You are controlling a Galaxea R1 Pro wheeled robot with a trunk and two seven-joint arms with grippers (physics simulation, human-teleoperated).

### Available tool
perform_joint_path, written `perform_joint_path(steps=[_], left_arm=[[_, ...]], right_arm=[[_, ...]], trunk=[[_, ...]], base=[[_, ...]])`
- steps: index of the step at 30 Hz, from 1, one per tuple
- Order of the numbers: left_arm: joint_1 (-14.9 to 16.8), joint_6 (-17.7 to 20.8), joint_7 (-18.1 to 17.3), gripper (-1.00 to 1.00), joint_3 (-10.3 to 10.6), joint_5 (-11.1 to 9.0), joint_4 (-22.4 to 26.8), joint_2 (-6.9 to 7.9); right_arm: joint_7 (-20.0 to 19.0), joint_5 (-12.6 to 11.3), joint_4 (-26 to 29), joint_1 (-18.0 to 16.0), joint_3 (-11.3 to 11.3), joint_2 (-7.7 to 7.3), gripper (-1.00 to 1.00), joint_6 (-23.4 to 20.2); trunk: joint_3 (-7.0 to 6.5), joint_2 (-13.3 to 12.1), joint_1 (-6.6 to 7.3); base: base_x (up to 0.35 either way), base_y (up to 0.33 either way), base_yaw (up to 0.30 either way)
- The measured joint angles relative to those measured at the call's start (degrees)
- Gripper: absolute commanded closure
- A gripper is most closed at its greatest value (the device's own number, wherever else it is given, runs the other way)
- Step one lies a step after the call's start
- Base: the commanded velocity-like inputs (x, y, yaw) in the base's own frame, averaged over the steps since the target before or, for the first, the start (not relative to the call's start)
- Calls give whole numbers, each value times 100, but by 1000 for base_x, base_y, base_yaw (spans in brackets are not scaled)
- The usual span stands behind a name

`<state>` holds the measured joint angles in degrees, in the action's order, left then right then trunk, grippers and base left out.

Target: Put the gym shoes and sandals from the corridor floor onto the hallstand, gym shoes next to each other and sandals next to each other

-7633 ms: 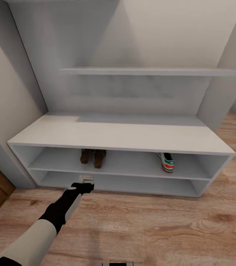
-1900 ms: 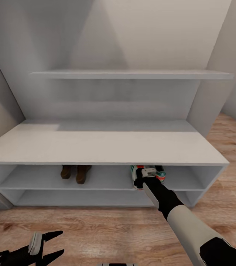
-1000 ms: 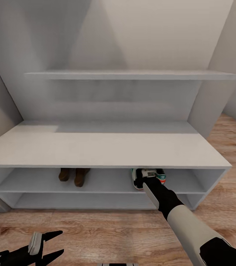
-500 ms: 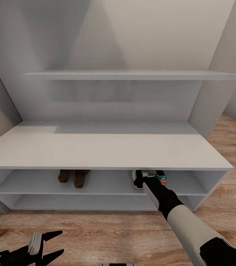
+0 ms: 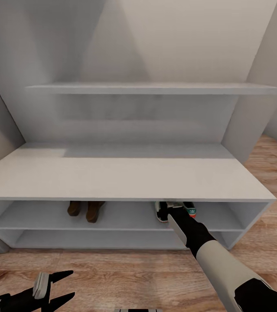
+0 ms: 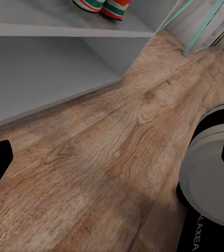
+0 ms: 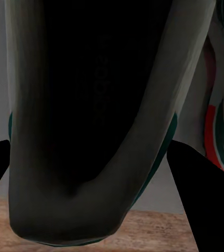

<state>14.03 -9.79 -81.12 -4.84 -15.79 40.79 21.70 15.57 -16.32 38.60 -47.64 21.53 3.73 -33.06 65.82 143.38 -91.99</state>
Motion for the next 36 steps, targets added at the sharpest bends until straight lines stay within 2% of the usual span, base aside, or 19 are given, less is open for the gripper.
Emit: perform_joint_path(steps=[1,18,36], left_arm=[[0,0,0,-100,0,0,-1,0],[-2,-8,0,-100,0,0,-4,0],[-1,-8,0,-100,-4,0,-6,0]], right_arm=[[0,7,0,-1,0,0,-100,0],[171,14,1,-2,0,0,-100,0],[167,14,1,1,0,0,-100,0]], trunk=[[0,0,0],[0,0,0],[0,0,-4]], base=[[0,0,0],[-12,0,0],[-312,0,0]])
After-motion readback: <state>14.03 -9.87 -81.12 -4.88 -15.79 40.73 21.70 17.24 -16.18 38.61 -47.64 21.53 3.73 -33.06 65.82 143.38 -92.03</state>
